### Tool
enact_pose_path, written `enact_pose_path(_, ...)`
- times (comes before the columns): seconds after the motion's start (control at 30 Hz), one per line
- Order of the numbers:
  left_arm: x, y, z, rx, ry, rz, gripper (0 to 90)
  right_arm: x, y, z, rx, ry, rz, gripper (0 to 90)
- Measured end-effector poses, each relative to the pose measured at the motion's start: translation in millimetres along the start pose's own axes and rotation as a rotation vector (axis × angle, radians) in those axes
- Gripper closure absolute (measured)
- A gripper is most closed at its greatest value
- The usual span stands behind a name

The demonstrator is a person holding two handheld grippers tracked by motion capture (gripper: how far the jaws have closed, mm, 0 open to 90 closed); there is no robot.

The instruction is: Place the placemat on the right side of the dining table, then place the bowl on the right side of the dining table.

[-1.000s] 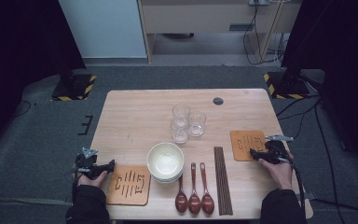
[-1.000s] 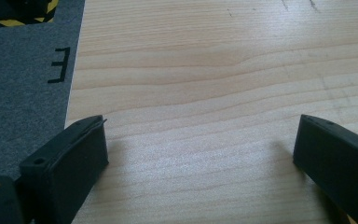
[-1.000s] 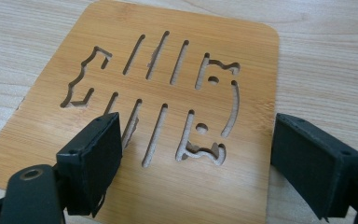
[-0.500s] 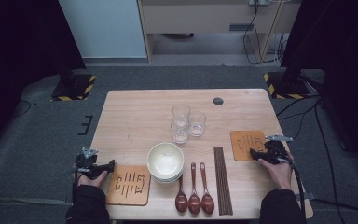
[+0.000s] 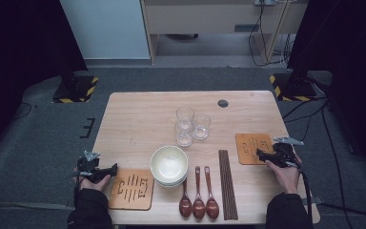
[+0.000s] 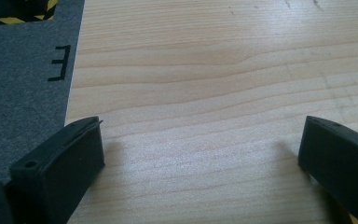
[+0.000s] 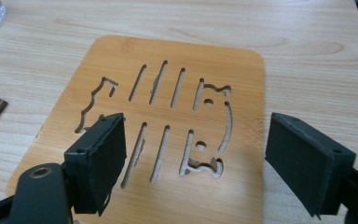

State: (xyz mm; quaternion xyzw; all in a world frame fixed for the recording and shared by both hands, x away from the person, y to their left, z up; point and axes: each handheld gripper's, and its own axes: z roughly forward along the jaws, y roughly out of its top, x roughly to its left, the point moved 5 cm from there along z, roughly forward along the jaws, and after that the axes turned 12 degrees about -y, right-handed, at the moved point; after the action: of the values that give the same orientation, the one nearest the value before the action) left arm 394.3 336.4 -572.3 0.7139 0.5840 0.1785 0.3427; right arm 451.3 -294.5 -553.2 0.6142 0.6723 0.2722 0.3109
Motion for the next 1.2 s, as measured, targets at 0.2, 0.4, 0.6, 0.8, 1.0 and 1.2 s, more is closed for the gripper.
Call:
enact_pose_path(0.2,1.0,-0.6,-2.1,-0.013,0.004,-0.006,2.0,-1.0,6.1,-8.3,-0.027,-0.009,0.017,24.5)
enact_pose_path(0.4,2.1,1.4,-10.2,-0.028,-0.013,-0.026,17.3,4.6,16.4,-18.4,-0.073,0.023,0.023,25.9)
enact_pose_path(0.6,-4.2,8.6,-17.8,-0.071,-0.04,-0.007,26.1,9.4,21.3,-25.4,-0.091,0.044,0.026,26.4)
enact_pose_path(0.8,-11.4,18.2,-29.6,-0.144,-0.065,0.004,30.3,11.8,28.0,-34.8,-0.121,0.063,0.035,27.3)
enact_pose_path(1.0,-18.0,26.8,-42.7,-0.222,-0.094,0.013,32.7,17.3,36.4,-45.8,-0.153,0.092,0.034,27.9)
enact_pose_path(1.2,-24.4,33.4,-51.6,-0.27,-0.115,0.024,35.2,24.2,45.3,-57.7,-0.188,0.12,0.03,29.2)
